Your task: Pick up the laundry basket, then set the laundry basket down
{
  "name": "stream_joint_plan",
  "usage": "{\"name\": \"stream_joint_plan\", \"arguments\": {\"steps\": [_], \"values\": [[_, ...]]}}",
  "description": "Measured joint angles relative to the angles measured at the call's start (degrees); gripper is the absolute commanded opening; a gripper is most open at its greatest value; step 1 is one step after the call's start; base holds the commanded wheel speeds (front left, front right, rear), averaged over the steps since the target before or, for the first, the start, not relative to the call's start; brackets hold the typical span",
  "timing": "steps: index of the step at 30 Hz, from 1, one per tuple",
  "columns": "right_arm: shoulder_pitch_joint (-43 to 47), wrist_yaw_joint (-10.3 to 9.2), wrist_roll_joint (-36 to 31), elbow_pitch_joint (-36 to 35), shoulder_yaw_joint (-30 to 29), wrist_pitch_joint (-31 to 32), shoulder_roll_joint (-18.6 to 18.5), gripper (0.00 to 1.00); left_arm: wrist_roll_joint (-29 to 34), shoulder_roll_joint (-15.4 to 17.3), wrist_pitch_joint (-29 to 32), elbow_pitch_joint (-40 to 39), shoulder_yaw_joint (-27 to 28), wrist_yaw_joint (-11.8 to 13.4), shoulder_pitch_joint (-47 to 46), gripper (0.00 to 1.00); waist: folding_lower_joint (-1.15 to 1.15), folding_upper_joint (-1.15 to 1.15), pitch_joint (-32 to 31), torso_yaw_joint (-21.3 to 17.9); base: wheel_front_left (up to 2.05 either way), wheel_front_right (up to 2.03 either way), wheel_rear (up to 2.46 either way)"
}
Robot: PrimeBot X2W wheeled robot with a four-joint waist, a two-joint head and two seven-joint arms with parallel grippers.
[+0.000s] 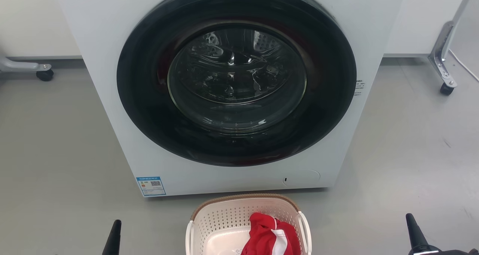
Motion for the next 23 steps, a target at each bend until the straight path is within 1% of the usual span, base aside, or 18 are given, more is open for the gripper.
{"name": "stream_joint_plan", "arguments": {"steps": [7,17,23], "values": [[-0.25,1.07,5.24,0.36,-1.76,1.12,0.58,0.0,-5.52,-0.27,0.78,1.18,1.12,-0.71,-1.0,0.0,0.0,0.0,0.03,0.16,0.0,0.0,0.0],[-1.18,2.53,12.66,0.9,-4.21,3.25,1.41,0.0,-13.01,-0.71,2.26,2.72,2.49,-2.65,-2.88,0.0,0.0,0.0,0.07,0.38,0.0,0.0,0.0],[-1.65,3.41,17.1,1.14,-5.68,4.08,1.91,0.0,-17.38,-1.21,3.11,3.58,3.47,-3.22,-3.67,0.0,0.0,0.0,0.1,0.52,0.0,0.0,0.0]]}}
